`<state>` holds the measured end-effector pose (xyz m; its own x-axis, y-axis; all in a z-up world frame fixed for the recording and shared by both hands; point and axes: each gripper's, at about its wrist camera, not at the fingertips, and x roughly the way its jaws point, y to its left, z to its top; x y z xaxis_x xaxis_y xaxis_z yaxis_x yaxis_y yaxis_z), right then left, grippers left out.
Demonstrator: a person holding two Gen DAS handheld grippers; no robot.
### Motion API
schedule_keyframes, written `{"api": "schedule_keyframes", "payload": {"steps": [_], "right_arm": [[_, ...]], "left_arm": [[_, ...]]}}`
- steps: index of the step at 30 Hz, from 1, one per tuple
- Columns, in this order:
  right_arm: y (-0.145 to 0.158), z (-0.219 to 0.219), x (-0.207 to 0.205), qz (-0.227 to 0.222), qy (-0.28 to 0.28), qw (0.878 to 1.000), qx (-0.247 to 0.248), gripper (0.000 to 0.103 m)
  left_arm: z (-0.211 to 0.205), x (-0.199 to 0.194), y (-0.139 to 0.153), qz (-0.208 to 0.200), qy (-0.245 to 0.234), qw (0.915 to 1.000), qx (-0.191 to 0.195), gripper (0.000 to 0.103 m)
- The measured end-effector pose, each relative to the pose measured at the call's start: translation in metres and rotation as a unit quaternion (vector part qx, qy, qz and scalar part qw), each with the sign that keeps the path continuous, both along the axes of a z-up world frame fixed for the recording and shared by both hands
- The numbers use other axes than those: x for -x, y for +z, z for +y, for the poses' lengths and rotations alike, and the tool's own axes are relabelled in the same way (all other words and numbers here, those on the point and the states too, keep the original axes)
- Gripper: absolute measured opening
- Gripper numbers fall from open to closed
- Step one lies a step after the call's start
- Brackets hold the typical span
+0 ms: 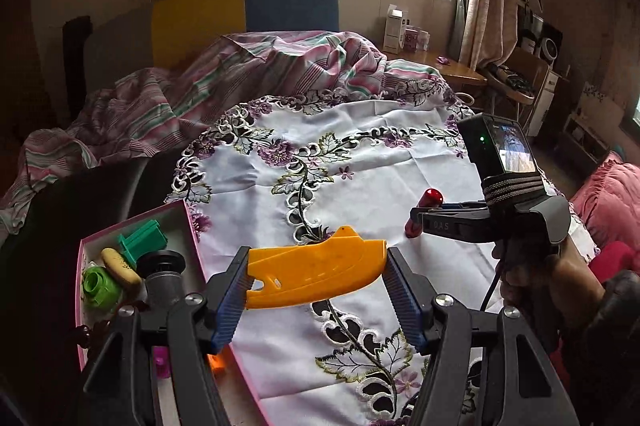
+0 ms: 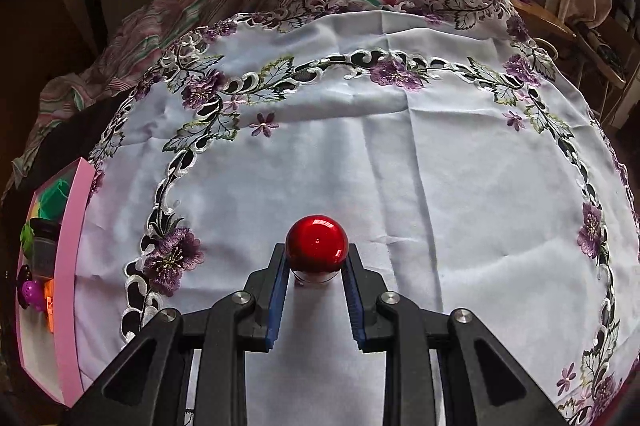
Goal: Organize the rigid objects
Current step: 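Carry the orange boat into the tray and open the left tool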
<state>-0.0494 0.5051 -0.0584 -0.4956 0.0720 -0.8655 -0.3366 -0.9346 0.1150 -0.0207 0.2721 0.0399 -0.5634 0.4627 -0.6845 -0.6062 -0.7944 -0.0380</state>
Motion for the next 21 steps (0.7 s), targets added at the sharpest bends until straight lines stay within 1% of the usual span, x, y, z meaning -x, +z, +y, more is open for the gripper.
{"api": "schedule_keyframes", "payload": {"steps": [14,18,21], "right_arm": [[-0.001,-0.005,0.001,0.002,0.004,1.0,-0.017,0.026],[-0.001,-0.006,0.002,0.002,0.007,1.0,-0.023,0.026],[-0.001,-0.008,0.002,0.001,0.008,1.0,-0.029,0.026]], "left_arm": [[-0.04,-0.005,0.001,-0.009,0.024,0.9996,-0.012,0.065],[-0.064,-0.002,0.0,-0.014,0.043,0.9988,-0.019,0.065],[-0.091,0.001,0.0,-0.011,0.067,0.9975,-0.019,0.065]]}}
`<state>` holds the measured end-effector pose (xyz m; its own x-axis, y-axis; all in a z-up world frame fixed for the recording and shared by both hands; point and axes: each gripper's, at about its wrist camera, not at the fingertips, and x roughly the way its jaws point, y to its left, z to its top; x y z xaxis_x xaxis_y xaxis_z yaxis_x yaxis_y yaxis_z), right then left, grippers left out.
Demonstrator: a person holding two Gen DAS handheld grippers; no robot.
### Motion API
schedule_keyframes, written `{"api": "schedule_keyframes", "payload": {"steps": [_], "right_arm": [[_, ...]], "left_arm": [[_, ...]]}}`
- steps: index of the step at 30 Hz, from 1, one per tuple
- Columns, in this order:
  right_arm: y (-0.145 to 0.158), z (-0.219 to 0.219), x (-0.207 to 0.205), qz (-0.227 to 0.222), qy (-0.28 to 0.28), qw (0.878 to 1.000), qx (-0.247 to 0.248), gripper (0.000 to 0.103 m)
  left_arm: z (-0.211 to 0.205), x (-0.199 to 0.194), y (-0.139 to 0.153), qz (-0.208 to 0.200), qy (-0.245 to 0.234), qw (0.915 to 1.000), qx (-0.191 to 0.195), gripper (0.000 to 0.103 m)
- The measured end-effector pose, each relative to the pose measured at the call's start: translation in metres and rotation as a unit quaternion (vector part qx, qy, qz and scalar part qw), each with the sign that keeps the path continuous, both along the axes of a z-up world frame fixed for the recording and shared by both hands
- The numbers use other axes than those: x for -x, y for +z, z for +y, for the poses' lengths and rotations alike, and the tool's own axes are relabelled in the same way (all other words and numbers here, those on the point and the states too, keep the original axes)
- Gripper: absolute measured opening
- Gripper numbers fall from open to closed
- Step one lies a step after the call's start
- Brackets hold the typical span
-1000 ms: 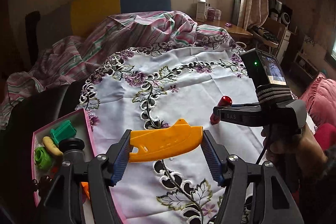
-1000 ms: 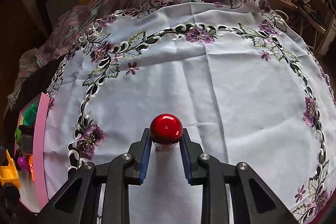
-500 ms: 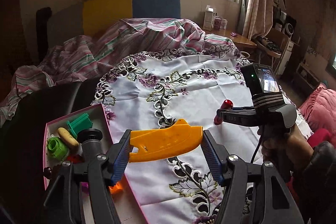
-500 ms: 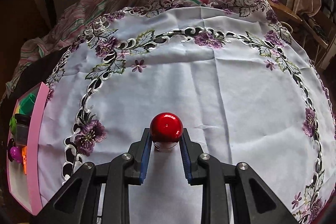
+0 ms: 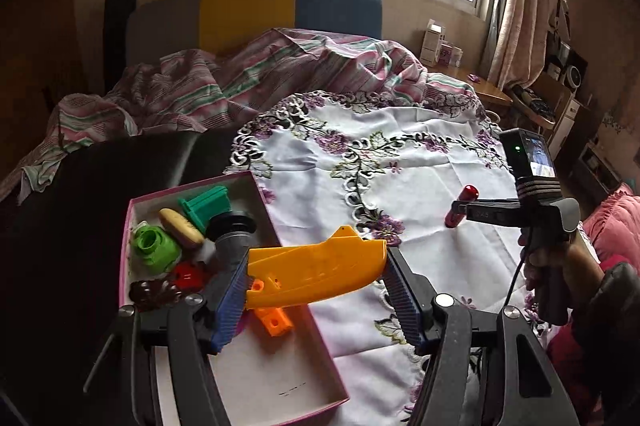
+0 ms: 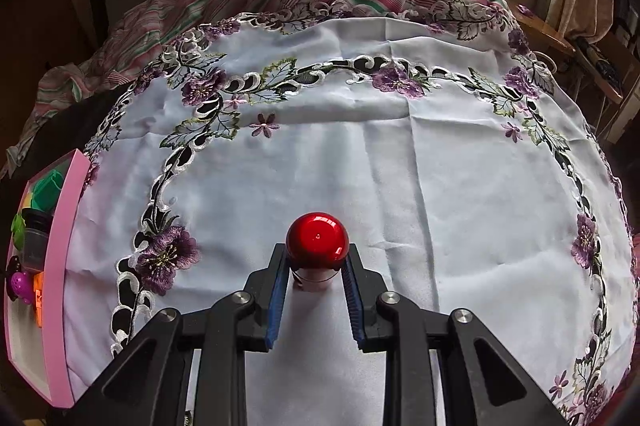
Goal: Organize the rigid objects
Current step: 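Carry the orange boat into the tray and open the left tool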
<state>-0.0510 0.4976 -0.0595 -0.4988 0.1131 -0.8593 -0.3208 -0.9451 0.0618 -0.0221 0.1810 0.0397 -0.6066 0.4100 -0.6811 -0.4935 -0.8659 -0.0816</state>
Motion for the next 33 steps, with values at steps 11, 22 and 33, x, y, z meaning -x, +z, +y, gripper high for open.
{"api": "schedule_keyframes", "payload": {"steps": [11,22,33], "right_arm": [[-0.001,-0.002,0.001,-0.002,0.003,1.0,-0.011,0.026],[0.0,-0.004,0.002,-0.004,0.003,1.0,-0.021,0.026],[0.0,-0.005,0.003,-0.005,0.002,1.0,-0.024,0.026]], "left_arm": [[-0.124,0.01,-0.027,-0.027,0.11,0.9935,0.008,0.065],[-0.123,0.008,-0.075,-0.08,0.096,0.992,0.019,0.065],[-0.109,0.037,-0.104,-0.117,0.087,0.9889,0.031,0.065]]}}
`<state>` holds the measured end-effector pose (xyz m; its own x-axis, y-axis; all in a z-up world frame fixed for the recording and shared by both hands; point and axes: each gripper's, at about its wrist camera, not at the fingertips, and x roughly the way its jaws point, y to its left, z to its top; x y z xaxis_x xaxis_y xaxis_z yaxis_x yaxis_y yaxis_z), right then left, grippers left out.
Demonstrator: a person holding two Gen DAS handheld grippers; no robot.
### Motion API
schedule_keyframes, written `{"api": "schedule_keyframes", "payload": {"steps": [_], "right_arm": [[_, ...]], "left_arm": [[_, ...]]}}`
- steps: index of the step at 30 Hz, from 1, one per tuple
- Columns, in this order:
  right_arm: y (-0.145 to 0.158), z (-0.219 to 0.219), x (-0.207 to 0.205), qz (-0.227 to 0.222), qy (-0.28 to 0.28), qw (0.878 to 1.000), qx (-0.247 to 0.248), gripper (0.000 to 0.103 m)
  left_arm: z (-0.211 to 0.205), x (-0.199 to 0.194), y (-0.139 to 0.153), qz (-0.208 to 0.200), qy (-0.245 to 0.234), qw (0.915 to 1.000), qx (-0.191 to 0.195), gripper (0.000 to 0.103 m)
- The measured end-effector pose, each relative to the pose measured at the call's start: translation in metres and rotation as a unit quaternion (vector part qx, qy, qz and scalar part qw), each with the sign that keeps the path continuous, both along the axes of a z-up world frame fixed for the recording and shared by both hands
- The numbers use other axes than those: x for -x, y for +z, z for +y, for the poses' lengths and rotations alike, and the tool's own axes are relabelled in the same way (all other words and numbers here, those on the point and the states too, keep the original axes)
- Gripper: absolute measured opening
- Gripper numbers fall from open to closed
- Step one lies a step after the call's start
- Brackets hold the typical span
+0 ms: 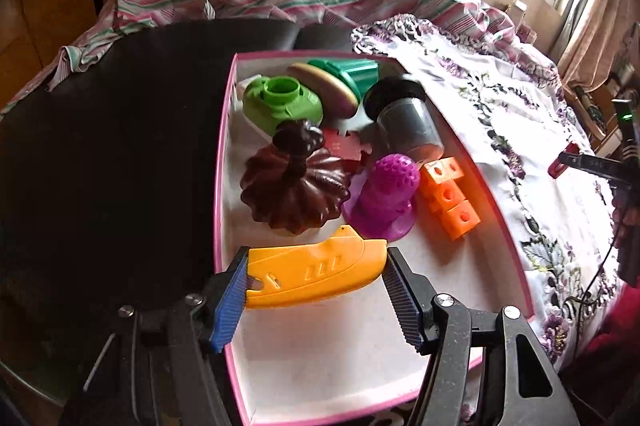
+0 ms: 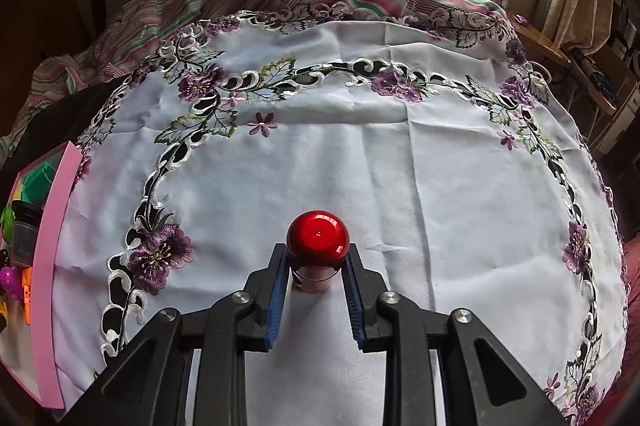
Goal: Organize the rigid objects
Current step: 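Carry the orange boat into the tray and open the left tool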
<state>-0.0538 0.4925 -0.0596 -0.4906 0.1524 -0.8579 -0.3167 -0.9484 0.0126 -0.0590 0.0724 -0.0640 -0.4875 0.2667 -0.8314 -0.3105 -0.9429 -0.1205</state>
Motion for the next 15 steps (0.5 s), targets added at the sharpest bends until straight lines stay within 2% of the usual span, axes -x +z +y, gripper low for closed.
{"api": "schedule_keyframes", "payload": {"steps": [5,7,10,15], "right_arm": [[0.0,0.001,0.001,0.0,0.001,1.0,-0.001,0.026],[-0.006,0.001,0.003,-0.016,0.0,1.0,0.001,0.025],[-0.018,-0.003,0.006,-0.046,0.004,0.999,-0.022,0.025],[-0.018,-0.006,0.006,-0.043,0.011,0.999,-0.021,0.025]], "left_arm": [[0.004,0.007,-0.002,0.014,0.005,0.9998,0.009,0.066],[0.005,0.007,-0.002,0.017,0.006,0.9998,0.011,0.066],[0.006,0.006,-0.003,0.018,0.002,0.9997,0.014,0.066],[0.005,0.003,-0.002,0.021,0.004,0.9997,0.011,0.07]]}}
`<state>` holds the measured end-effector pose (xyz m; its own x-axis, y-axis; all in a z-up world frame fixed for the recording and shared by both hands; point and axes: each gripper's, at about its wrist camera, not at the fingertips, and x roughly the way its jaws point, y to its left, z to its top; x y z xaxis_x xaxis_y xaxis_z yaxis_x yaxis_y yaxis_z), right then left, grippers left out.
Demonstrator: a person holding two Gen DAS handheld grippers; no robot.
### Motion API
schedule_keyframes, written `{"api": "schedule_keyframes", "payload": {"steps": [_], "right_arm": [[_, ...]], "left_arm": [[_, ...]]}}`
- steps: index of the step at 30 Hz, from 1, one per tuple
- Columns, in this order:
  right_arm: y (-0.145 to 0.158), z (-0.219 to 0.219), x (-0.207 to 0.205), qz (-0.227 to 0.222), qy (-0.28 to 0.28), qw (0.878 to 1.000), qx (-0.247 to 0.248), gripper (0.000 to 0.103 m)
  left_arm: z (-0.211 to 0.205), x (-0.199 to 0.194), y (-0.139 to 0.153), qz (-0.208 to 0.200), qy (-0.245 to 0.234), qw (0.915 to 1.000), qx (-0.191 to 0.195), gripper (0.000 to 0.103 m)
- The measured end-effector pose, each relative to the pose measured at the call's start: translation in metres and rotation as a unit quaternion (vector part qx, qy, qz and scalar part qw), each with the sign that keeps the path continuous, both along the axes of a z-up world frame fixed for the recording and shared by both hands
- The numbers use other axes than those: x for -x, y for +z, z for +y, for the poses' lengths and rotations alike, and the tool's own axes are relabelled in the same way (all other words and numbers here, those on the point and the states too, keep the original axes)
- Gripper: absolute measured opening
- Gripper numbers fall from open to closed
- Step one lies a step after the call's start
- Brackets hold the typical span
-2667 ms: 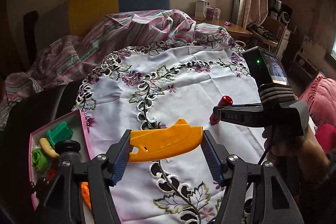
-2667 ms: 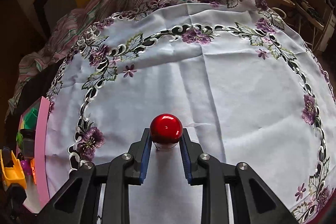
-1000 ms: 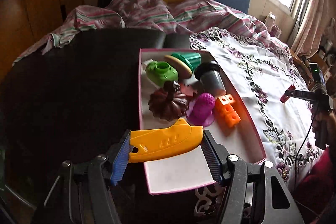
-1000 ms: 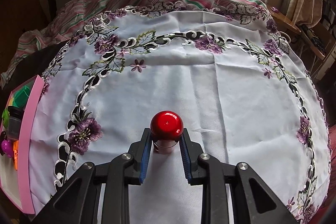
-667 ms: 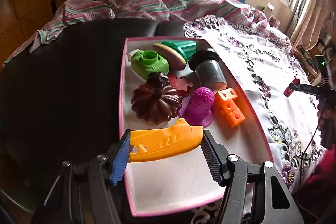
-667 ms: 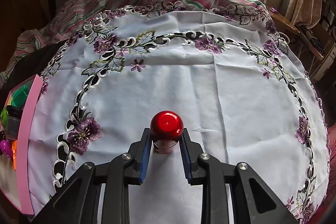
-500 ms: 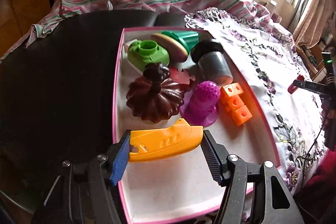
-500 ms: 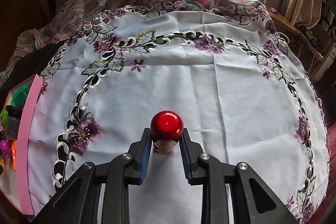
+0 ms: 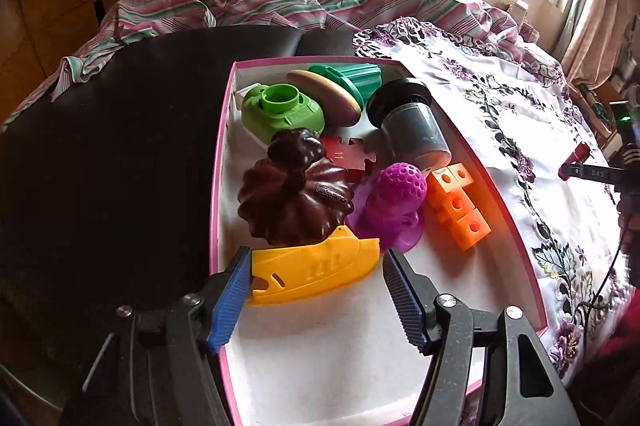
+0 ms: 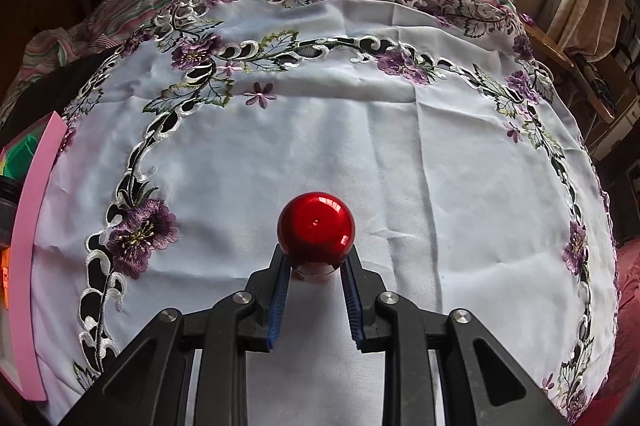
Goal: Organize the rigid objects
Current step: 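Carry the orange boat into the tray and open the left tool, then carry the red lipstick tube toward the tray with the right tool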
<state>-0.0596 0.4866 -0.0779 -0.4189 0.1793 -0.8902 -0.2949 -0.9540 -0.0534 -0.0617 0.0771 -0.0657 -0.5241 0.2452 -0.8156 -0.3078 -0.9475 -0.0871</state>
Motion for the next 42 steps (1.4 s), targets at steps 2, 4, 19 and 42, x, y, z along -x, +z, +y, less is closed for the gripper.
{"api": "schedule_keyframes", "payload": {"steps": [2,4,19,42], "right_arm": [[0.0,0.001,0.0,0.001,-0.002,1.0,0.002,0.025],[0.001,0.001,0.0,0.001,-0.004,1.0,0.004,0.025],[0.014,0.02,-0.007,0.037,-0.038,0.997,0.057,0.025],[0.007,-0.002,-0.003,0.011,0.001,1.0,0.029,0.025]], "left_arm": [[-0.002,-0.002,0.002,0.004,0.003,1.0,-0.001,0.074],[-0.003,-0.005,0.003,0.005,0.004,1.0,-0.002,0.076],[-0.009,-0.016,0.014,0.015,0.011,0.9998,-0.005,0.078],[-0.028,-0.029,0.03,0.03,0.046,0.9985,0.004,0.08]]}}
